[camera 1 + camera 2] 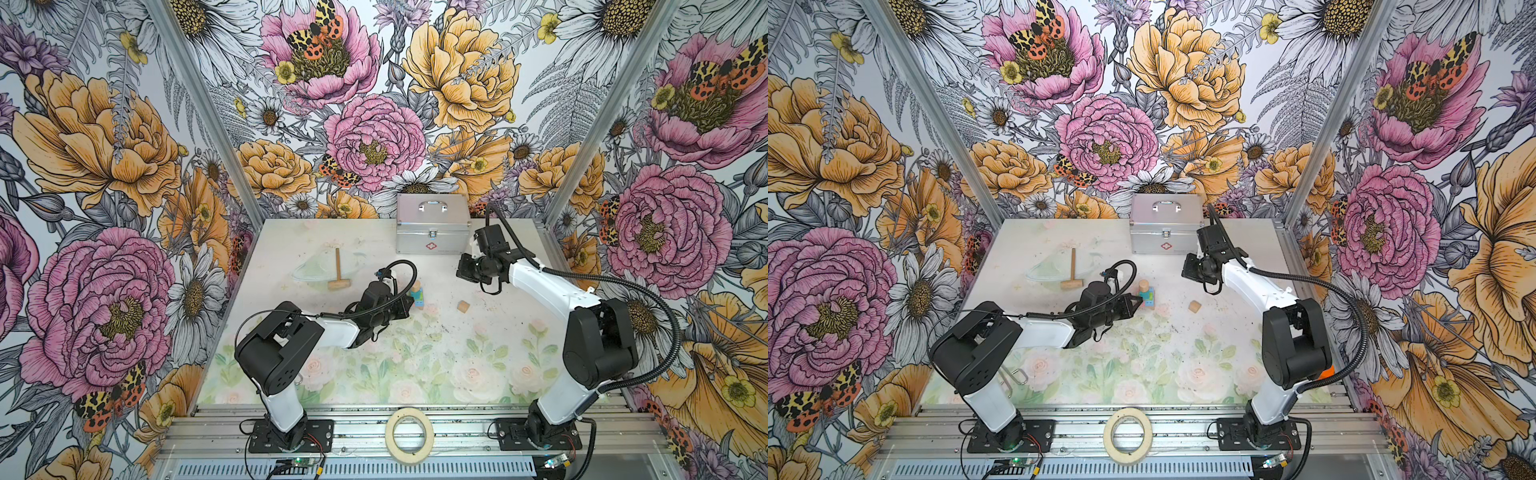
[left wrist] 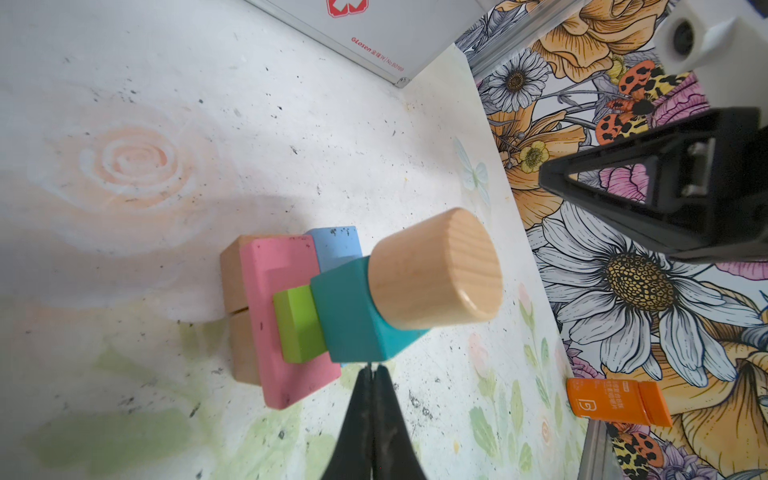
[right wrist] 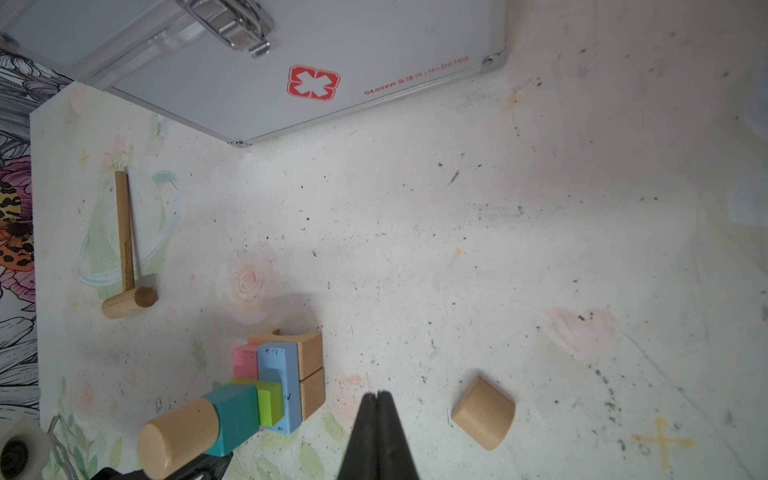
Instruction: Build the wood block tower
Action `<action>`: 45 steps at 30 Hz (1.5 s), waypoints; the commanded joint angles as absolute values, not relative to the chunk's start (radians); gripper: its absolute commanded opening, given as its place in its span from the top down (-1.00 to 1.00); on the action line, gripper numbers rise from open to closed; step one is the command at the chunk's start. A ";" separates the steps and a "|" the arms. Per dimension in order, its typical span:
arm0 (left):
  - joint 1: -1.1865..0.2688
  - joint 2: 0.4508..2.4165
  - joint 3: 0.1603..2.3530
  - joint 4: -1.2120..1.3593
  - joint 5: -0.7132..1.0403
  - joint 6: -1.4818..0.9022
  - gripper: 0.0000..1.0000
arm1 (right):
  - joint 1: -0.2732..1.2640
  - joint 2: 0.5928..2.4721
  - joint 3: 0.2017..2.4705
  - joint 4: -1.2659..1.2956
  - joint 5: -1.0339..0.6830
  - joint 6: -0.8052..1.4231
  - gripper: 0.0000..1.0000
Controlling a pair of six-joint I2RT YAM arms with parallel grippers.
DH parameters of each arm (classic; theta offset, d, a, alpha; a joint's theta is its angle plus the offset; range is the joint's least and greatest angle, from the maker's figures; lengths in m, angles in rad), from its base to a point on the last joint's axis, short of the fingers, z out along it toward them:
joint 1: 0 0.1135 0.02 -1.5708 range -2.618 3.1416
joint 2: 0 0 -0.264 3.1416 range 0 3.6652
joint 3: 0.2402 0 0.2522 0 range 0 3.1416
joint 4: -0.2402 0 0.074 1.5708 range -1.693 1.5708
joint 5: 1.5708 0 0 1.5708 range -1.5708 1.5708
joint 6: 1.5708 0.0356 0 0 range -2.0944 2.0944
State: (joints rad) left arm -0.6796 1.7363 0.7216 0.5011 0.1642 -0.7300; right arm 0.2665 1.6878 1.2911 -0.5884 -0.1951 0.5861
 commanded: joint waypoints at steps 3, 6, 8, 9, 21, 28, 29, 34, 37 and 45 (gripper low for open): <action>-0.681 1.753 0.738 0.506 0.138 -0.709 1.00 | 0.258 1.653 1.285 -0.566 -0.195 0.601 1.00; -0.681 1.752 0.738 0.503 0.134 -0.707 1.00 | 0.256 1.651 1.286 -0.566 -0.195 0.601 1.00; -0.682 1.750 0.738 0.501 0.133 -0.707 1.00 | 0.258 1.651 1.285 -0.566 -0.195 0.600 1.00; -0.680 1.750 0.738 0.501 0.131 -0.706 1.00 | 0.257 1.651 1.285 -0.565 -0.194 0.600 1.00; -0.681 1.749 0.738 0.495 0.122 -0.707 1.00 | 0.258 1.651 1.286 -0.565 -0.195 0.601 1.00; -0.679 1.750 0.739 0.494 0.120 -0.707 1.00 | 0.258 1.653 1.286 -0.565 -0.196 0.601 1.00; -0.680 1.749 0.739 0.493 0.120 -0.707 1.00 | 0.257 1.652 1.286 -0.565 -0.196 0.601 1.00; -0.678 1.750 0.741 0.489 0.118 -0.707 1.00 | 0.257 1.652 1.288 -0.565 -0.196 0.601 1.00; -0.679 1.752 0.744 0.488 0.119 -0.707 1.00 | 0.258 1.651 1.286 -0.565 -0.196 0.601 1.00; -0.678 1.753 0.744 0.487 0.117 -0.706 1.00 | 0.258 1.650 1.284 -0.565 -0.196 0.600 1.00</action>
State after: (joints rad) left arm -0.6796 1.7435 0.7219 0.4843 0.1413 -0.7296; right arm 0.2665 1.6878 1.2911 -0.5884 -0.1951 0.5865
